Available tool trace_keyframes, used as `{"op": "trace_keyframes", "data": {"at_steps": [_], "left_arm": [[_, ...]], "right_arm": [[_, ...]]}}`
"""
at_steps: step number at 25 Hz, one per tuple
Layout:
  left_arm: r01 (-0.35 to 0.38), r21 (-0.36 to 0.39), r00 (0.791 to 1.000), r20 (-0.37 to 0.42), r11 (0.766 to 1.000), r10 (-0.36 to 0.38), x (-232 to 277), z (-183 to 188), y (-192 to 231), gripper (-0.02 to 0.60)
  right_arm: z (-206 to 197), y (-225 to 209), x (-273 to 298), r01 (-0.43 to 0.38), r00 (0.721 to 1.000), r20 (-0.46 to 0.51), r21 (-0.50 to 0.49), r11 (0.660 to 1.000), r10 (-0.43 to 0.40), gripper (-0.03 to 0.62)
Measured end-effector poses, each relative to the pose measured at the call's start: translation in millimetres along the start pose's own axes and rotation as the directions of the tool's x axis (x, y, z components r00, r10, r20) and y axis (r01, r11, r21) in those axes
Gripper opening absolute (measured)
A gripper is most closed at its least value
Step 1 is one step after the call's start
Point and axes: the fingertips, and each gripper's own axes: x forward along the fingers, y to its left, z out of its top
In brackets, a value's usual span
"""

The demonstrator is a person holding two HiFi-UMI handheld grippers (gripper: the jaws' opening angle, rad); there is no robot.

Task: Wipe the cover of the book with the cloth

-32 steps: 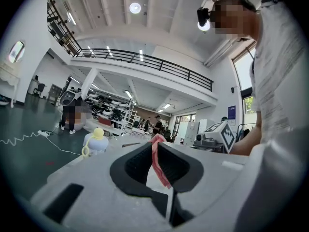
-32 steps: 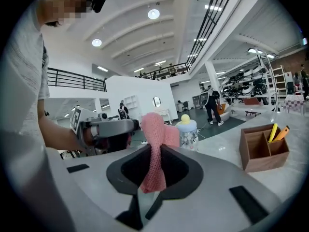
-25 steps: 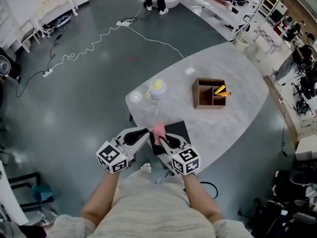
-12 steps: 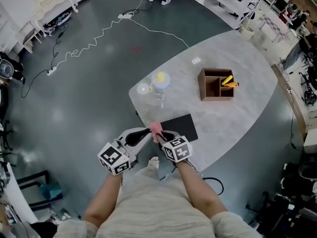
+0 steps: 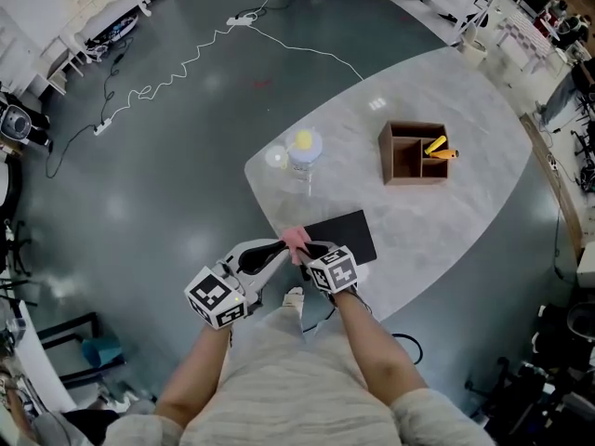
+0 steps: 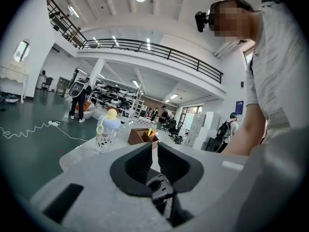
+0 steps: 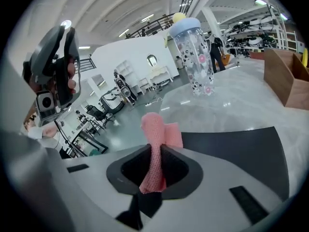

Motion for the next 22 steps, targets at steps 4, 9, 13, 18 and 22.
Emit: {"op": "trace_keyframes", "data": {"at_steps": [4,9,13,18,22], "left_arm": [[0.0,-0.011,1.0,-0.011,1.0,0.0,4.3,-2.9,2.0,0.046],[0.012,-0.011,1.0,-0.015,1.0,-0.012,13.8,-3.5,3.3,0.046],[0.026,-0.009,1.0,-0.015,1.0,-0.026,22.1,-1.8,2.7,0.046],[0.041,-0.007,0.999,-0.011,0.999,-0.041,29.4,0.4,0.7,0.046],[0.042,-0.006,0.999,-0.011,0.999,-0.042,32.0,0.8,-0.1,0.046]], "right_arm": [[-0.4,-15.2,-3.6,0.021,1.0,0.004,0.0,1.0,-0.021,0.055],[0.1,-38.8,-14.3,0.073,0.997,0.001,-0.015,0.997,-0.073,0.055],[-3.4,-66.6,-32.6,0.127,0.992,-0.011,-0.024,0.992,-0.128,0.055],[-8.5,-107.6,-60.1,0.212,0.977,-0.017,-0.014,0.977,-0.212,0.055],[-12.2,-139.9,-82.7,0.281,0.96,-0.019,0.003,0.96,-0.281,0.055]]}}
